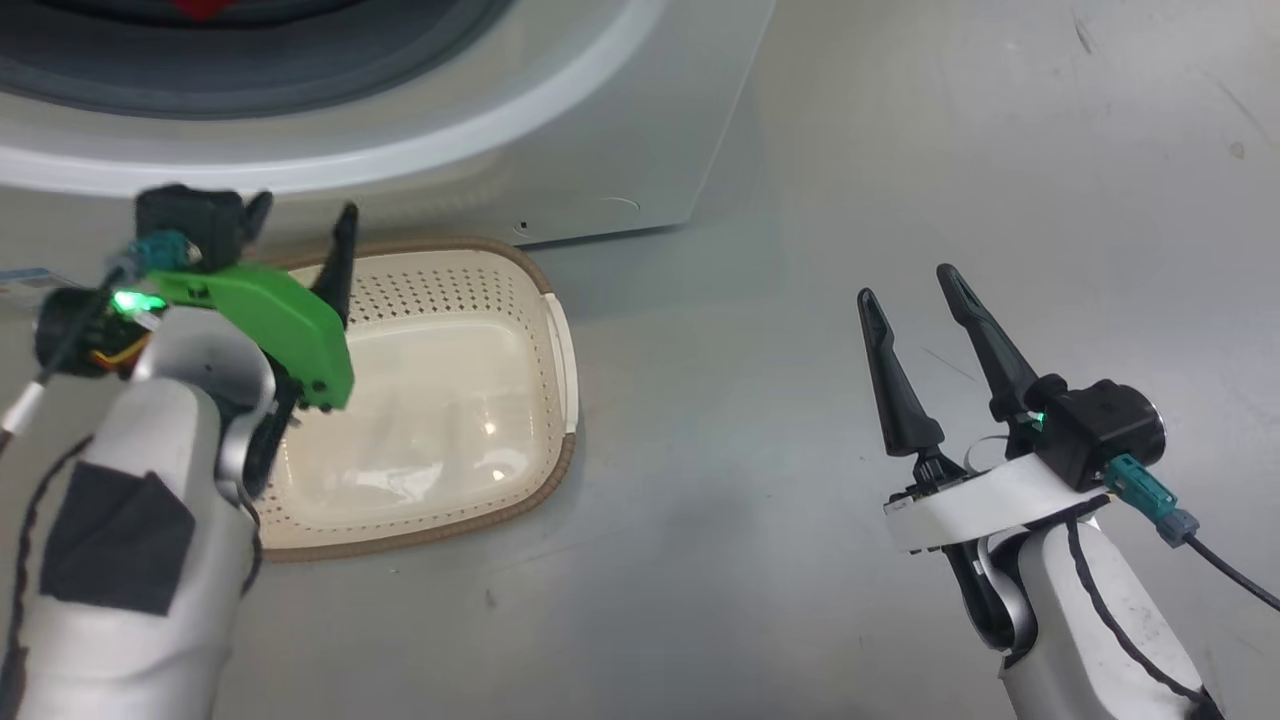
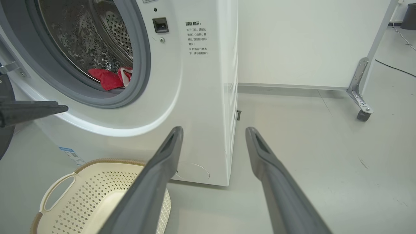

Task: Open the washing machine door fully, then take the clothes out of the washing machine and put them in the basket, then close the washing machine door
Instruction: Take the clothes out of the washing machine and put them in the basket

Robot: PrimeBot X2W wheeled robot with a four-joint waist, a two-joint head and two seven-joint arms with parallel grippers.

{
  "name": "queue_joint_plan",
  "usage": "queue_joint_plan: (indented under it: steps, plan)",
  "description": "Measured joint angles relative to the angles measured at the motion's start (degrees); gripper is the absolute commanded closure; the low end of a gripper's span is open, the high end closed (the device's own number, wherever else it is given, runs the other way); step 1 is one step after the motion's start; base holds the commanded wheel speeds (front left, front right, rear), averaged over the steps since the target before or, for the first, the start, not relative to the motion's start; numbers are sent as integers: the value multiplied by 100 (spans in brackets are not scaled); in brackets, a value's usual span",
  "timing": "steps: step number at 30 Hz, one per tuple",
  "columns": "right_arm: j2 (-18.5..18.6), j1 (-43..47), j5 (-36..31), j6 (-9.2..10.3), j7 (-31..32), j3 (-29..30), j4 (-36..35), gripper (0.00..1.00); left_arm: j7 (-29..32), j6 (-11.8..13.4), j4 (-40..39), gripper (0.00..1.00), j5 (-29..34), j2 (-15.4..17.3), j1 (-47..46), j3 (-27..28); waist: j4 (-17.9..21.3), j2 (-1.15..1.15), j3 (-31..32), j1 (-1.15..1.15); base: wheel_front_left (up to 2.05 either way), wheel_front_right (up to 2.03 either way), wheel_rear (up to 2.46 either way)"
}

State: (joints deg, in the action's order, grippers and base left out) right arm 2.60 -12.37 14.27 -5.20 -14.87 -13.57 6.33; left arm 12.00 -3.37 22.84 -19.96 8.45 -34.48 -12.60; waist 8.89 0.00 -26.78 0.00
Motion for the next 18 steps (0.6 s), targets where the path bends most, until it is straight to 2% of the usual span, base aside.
queue_joint_plan:
  steps: [8, 12, 18]
  plan:
    - [2, -379, 397, 43, 0, -246, -148, 0, 314, 4, -21, 0, 171, 469, -1418, 321, 384, 0, -589, 1, 0, 0, 0]
    - [0, -545, 589, 133, 0, -368, -190, 0, 461, 4, 5, 0, 301, 733, -1987, 368, 606, 0, -868, 1, 0, 0, 0]
    - [1, -641, 742, 216, 0, -436, -216, 0, 643, 3, 155, 0, 446, 918, -2658, 382, 945, 0, -1245, 1, 0, 0, 0]
